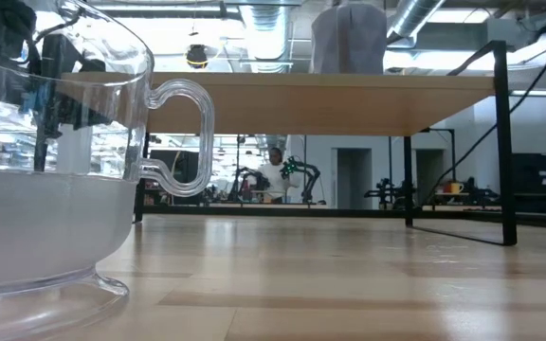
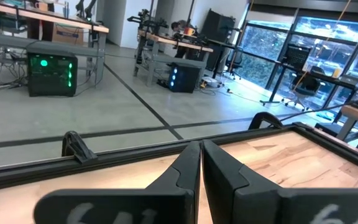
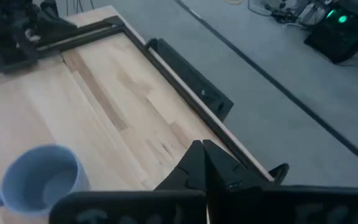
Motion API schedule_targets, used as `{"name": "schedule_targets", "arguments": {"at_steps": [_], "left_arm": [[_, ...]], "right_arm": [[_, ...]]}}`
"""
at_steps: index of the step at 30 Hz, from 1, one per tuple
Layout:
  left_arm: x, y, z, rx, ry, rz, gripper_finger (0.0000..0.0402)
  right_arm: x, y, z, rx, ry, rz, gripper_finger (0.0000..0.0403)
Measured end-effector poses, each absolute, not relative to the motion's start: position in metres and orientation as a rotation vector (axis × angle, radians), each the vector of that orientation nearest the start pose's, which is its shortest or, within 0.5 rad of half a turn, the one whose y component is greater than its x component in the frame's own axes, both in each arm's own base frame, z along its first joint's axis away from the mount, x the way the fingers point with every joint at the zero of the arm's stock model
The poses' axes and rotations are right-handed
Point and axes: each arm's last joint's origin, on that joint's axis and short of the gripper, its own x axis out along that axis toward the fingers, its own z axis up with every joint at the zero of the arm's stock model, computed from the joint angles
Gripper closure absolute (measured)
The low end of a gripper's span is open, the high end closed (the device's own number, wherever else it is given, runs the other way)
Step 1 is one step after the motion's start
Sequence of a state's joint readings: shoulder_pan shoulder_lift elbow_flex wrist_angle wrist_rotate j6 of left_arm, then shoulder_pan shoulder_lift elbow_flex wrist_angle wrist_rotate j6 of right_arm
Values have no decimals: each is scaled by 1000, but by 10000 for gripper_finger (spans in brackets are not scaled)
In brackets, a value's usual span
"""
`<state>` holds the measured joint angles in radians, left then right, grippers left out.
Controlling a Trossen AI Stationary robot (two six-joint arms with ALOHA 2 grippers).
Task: Stack small to large cups/mugs on shelf
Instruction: Put the pink mug on the shelf
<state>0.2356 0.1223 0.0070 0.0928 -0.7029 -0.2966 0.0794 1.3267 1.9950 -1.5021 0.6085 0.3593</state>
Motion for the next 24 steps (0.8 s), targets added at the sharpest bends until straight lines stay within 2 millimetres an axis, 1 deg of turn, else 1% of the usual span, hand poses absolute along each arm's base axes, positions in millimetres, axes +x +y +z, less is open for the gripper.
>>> {"name": "schedule_targets", "arguments": {"at_steps": [3,6,9,13,18,24], "left_arm": [[91,41,165,-273,-118,934,395],[91,41,165,-281,-123,934,395],[91,41,165,-282,-123,934,395],[91,41,165,-282,-123,934,395],[91,41,165,-282,-123,934,395],[91,41,165,-282,-123,934,395]], "right_arm": [[168,-2,474,52,673,-624,398],[164,-3,452,60,657,-621,395],[157,-3,428,81,610,-613,397],[144,-4,402,127,524,-577,399],[129,-3,379,170,425,-494,396],[115,-3,360,176,324,-407,400]]}}
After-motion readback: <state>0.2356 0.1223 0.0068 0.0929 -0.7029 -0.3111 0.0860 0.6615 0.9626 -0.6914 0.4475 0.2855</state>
